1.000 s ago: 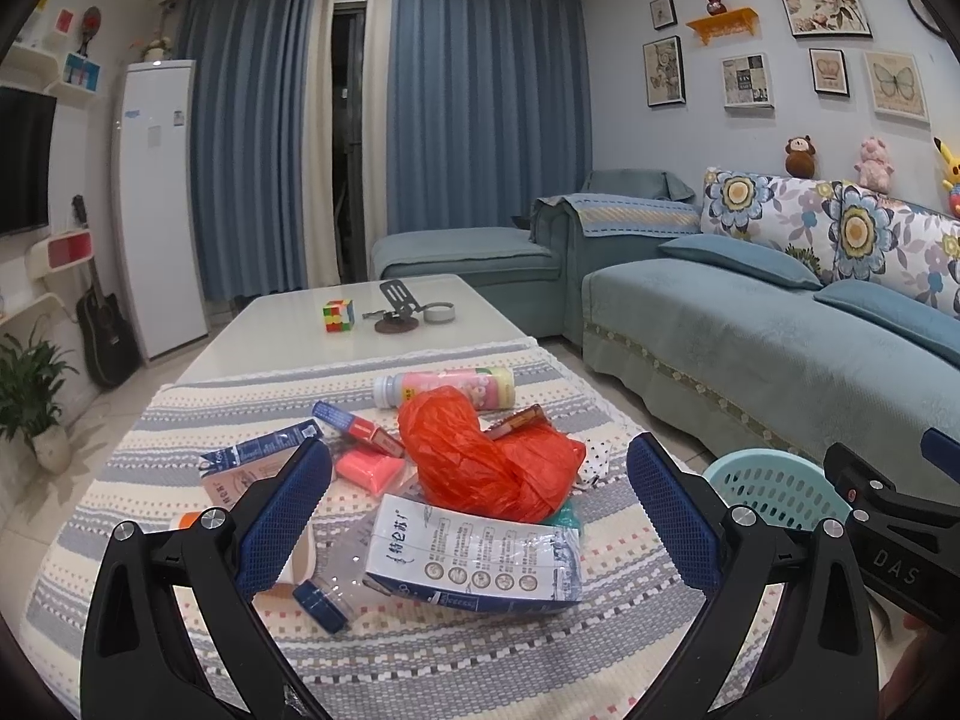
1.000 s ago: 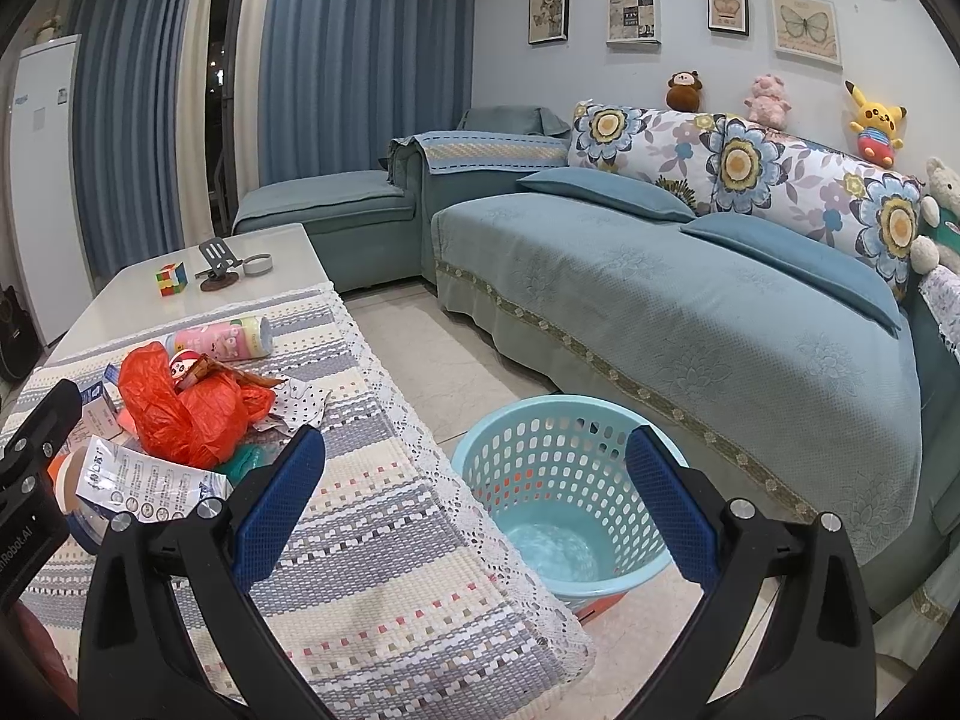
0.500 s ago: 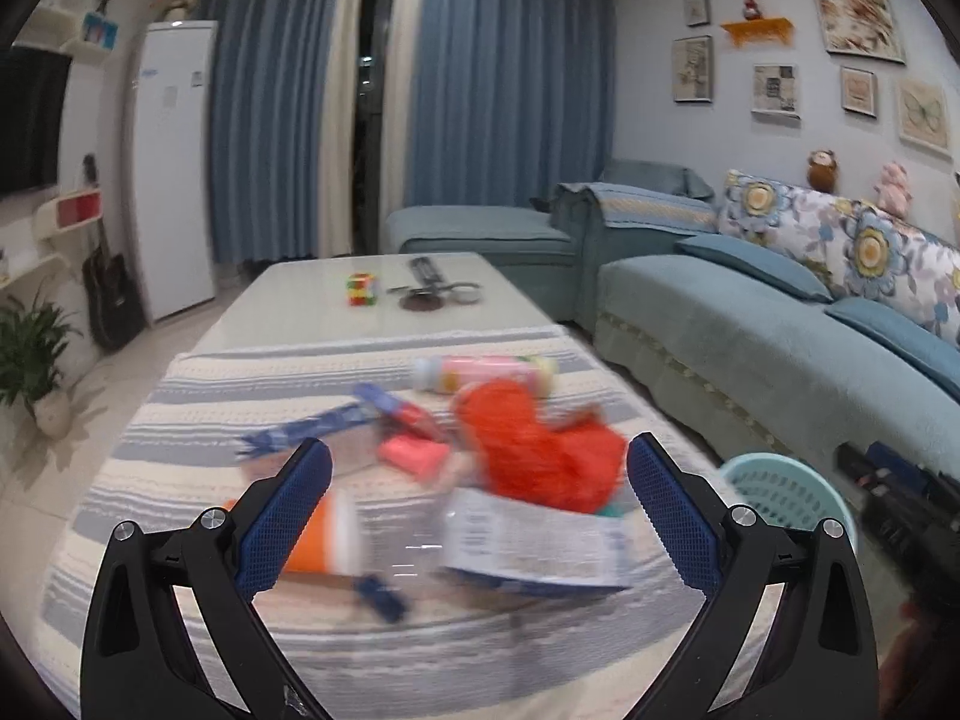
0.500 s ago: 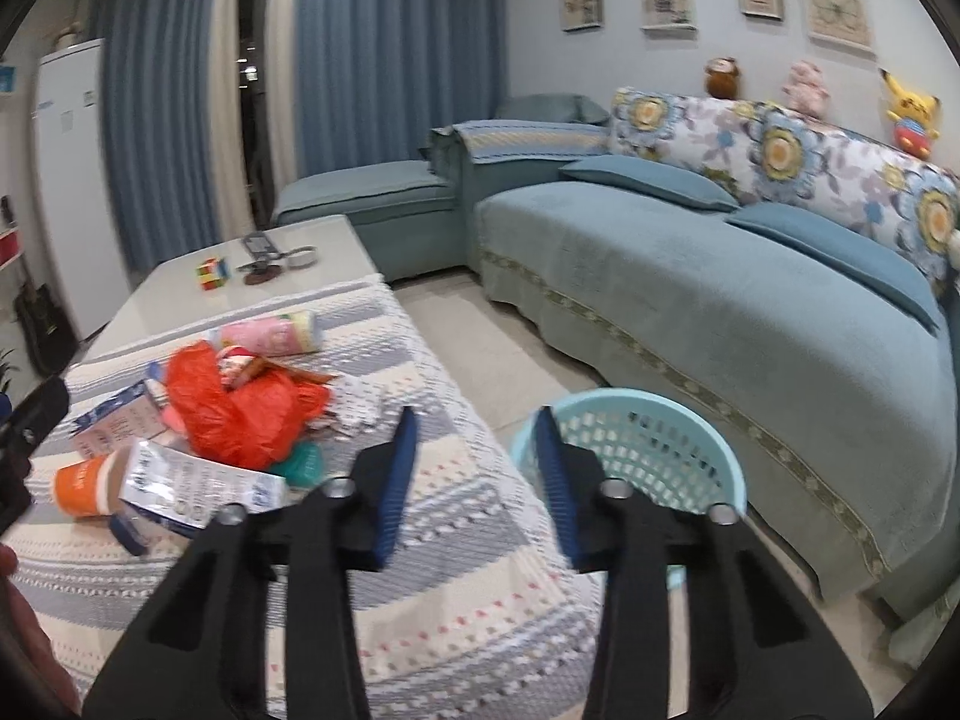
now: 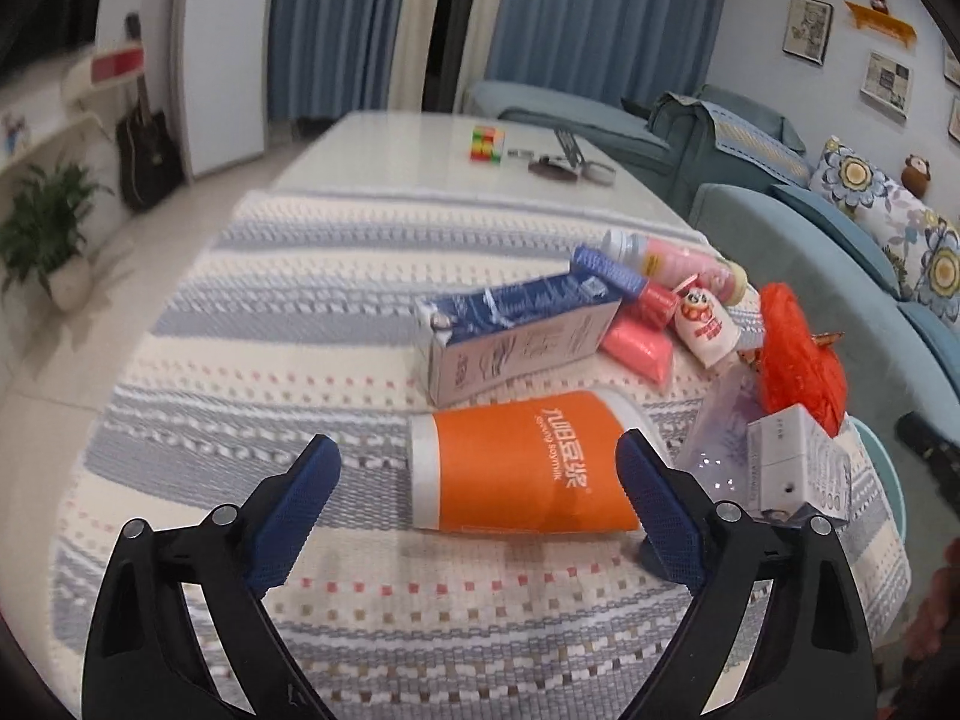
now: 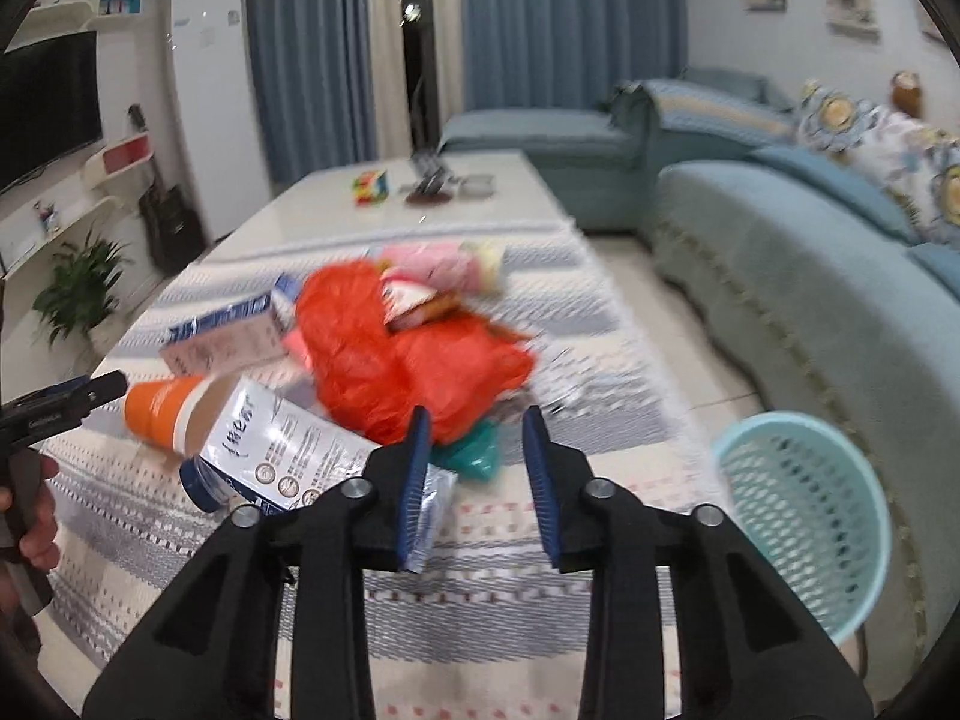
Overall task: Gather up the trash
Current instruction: 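Grasp the orange paper cup with the left tool while the right tool grasps the white box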
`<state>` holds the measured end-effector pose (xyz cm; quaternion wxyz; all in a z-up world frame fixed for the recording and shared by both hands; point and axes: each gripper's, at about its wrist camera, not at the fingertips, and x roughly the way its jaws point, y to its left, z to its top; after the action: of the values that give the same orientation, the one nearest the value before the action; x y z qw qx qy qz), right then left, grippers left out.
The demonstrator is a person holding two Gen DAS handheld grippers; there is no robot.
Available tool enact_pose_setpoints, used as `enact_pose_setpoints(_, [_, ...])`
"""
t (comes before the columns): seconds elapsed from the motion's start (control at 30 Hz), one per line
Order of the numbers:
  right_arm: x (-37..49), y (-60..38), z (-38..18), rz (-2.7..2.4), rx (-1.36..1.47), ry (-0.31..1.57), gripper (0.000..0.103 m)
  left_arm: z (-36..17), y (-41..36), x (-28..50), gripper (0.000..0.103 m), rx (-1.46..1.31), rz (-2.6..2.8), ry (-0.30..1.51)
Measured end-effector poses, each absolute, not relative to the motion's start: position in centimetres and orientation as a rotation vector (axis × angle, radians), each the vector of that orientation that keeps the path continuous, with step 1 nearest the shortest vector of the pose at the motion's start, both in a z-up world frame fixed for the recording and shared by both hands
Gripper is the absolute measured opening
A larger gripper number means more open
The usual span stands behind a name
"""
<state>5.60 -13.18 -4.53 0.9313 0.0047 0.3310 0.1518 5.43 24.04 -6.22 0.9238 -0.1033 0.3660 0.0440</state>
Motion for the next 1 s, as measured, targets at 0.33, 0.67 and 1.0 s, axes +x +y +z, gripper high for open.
enact_pose_setpoints(0.33, [7.8, -10.6, -7.2, 0.482, 0.020, 0.817, 0.052, -8.4, 22.6, 5.5, 0.062, -0.288, -0.054, 0.864])
enact_pose_setpoints(0.67, [3.7, -9.7, -6.0, 0.625, -0.120, 0.830, 0.058, -7.3, 17.4, -0.1, 0.064, -0.258, -0.251, 0.902])
enact_pose_setpoints(1.0, [6.3, -7.6, -7.4, 0.655, -0.320, 0.786, 0.085, -8.1, 19.2, 6.6, 0.088, -0.095, -0.138, 0.942])
